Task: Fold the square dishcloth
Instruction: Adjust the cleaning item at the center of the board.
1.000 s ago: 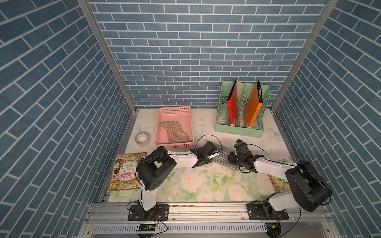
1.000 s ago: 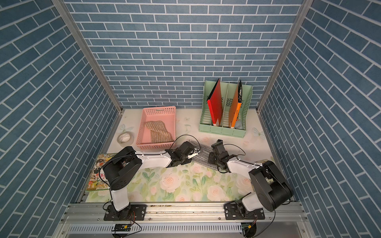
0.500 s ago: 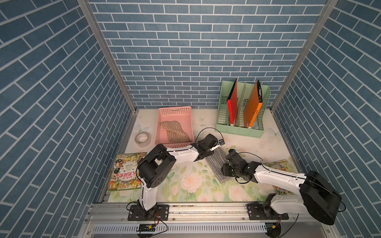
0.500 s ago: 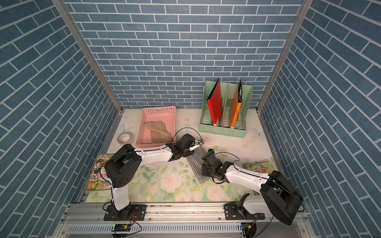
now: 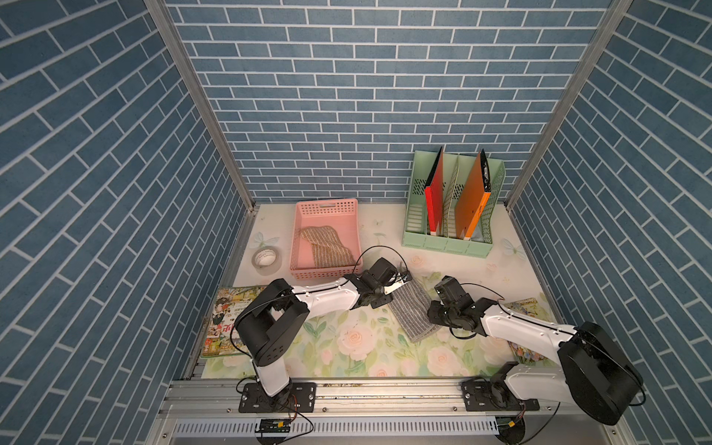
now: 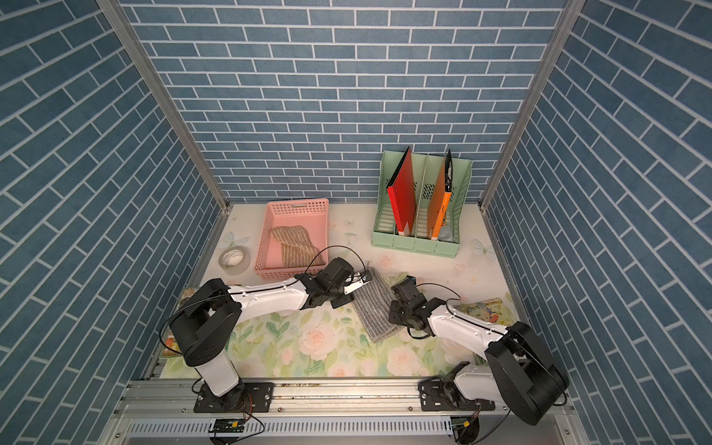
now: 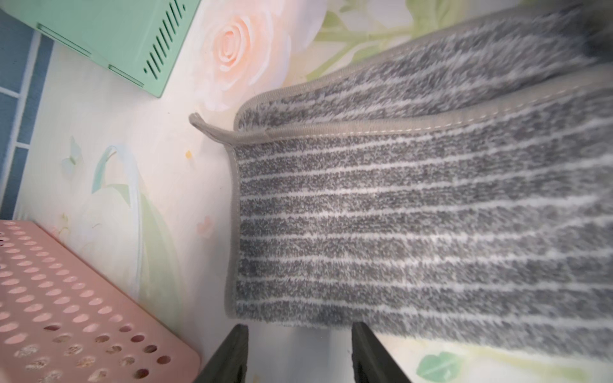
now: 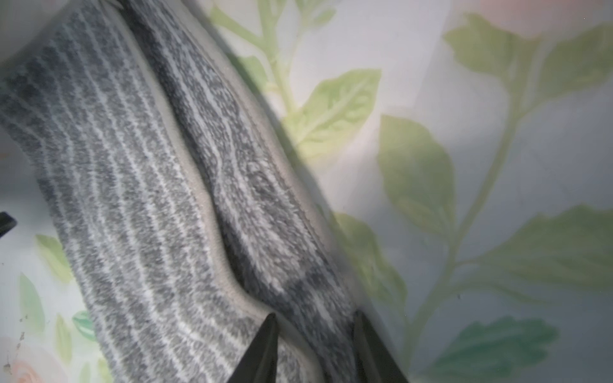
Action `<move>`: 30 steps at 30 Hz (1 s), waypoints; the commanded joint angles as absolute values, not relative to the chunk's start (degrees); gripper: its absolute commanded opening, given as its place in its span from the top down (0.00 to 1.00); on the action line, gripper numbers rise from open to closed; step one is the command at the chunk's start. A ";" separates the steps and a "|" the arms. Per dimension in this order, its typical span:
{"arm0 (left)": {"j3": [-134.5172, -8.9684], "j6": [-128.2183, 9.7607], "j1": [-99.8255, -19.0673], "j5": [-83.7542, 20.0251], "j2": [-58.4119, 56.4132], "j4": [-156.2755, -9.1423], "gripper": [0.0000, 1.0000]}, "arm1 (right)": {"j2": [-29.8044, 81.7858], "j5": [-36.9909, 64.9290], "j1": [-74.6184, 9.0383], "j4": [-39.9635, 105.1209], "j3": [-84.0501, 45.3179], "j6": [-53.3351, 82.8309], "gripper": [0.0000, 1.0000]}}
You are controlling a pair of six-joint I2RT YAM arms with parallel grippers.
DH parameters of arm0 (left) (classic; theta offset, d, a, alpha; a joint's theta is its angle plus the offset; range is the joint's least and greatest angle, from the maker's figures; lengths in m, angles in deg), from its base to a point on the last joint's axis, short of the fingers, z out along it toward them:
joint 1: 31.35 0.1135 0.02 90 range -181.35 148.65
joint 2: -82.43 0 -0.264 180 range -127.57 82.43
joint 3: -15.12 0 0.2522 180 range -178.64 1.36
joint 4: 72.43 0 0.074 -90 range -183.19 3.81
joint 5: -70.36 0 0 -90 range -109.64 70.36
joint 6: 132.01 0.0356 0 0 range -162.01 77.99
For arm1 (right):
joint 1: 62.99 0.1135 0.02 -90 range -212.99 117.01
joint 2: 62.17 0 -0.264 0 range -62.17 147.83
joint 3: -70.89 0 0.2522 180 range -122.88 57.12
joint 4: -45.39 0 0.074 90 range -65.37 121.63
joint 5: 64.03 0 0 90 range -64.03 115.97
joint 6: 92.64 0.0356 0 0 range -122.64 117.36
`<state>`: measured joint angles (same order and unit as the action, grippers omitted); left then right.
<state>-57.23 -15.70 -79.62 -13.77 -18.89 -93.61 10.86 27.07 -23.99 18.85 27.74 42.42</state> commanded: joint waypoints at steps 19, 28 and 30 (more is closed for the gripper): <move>-51.57 -5.35 -75.09 -19.03 -7.24 -97.83 0.41 | 13.07 31.54 -1.87 13.65 20.87 49.90 0.65; -39.62 3.85 -76.28 -34.69 10.12 -113.93 0.39 | 6.35 31.28 -11.21 9.62 17.93 41.97 0.56; -37.90 4.10 -77.76 -35.50 10.88 -113.57 0.39 | 8.17 27.21 -14.85 12.42 17.43 39.54 0.57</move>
<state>-39.83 0.86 -76.25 -29.98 9.94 -108.71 6.82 30.04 -11.31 12.21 18.36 44.78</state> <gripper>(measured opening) 0.609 0.432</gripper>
